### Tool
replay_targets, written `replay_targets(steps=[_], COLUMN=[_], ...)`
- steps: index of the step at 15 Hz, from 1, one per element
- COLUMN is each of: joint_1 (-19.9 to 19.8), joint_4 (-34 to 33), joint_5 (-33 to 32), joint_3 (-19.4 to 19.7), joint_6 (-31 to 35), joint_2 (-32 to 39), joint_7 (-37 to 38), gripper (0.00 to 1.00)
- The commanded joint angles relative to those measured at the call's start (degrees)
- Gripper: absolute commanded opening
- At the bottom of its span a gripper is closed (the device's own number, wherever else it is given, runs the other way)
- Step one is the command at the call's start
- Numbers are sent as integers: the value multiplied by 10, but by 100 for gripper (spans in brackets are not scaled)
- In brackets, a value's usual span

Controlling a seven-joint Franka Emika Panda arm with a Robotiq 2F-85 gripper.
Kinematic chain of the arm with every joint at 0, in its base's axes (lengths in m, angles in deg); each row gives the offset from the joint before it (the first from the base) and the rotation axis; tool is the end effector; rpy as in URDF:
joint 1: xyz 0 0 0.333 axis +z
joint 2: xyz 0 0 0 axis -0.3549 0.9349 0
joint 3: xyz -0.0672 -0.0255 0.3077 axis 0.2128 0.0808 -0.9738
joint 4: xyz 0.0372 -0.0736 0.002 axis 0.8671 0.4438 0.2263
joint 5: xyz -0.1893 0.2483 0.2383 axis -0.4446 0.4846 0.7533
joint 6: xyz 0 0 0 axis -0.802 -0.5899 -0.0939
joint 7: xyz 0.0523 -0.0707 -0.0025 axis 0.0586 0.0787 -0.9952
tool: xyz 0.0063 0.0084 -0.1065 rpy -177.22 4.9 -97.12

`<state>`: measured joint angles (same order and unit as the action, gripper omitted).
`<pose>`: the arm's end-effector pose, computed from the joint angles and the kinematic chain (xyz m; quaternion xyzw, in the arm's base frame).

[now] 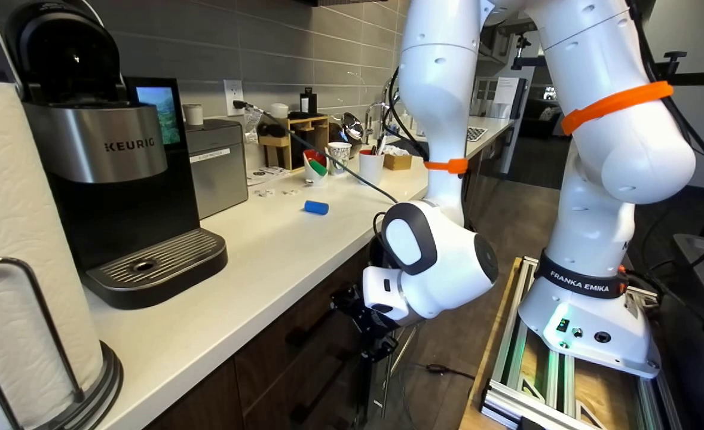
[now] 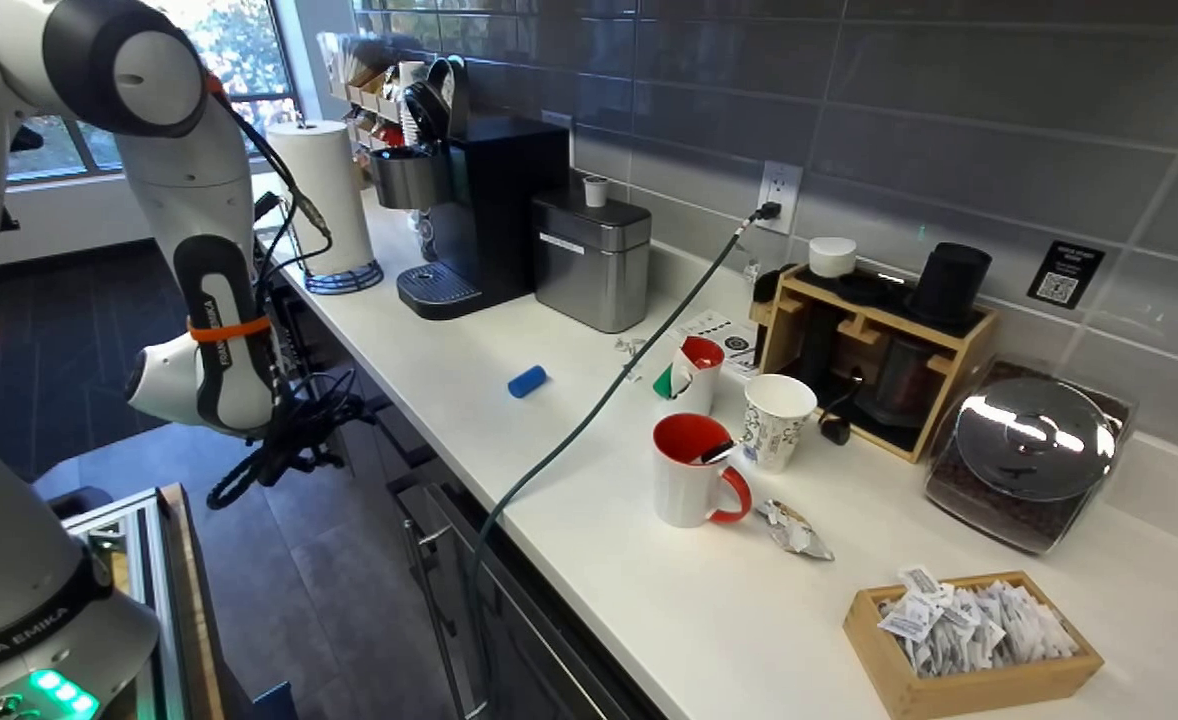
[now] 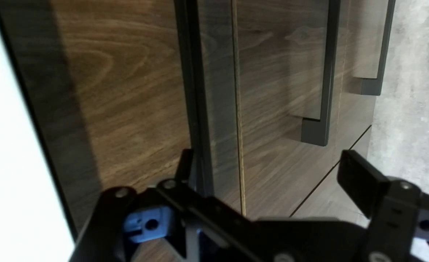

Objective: Open the first top drawer

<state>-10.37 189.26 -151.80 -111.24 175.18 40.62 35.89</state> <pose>0.2526 0.2308 0.0752 0.6570 0.6562 0.2916 0.2294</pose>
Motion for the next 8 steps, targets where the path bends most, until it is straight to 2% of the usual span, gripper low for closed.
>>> replay_targets(steps=[1, 8], joint_1=[8, 37], joint_4=[25, 5], joint_5=[3, 4], joint_3=[-18, -26], joint_6=[-39, -60], joint_2=[-34, -14], joint_7=[31, 18], gripper=[100, 100])
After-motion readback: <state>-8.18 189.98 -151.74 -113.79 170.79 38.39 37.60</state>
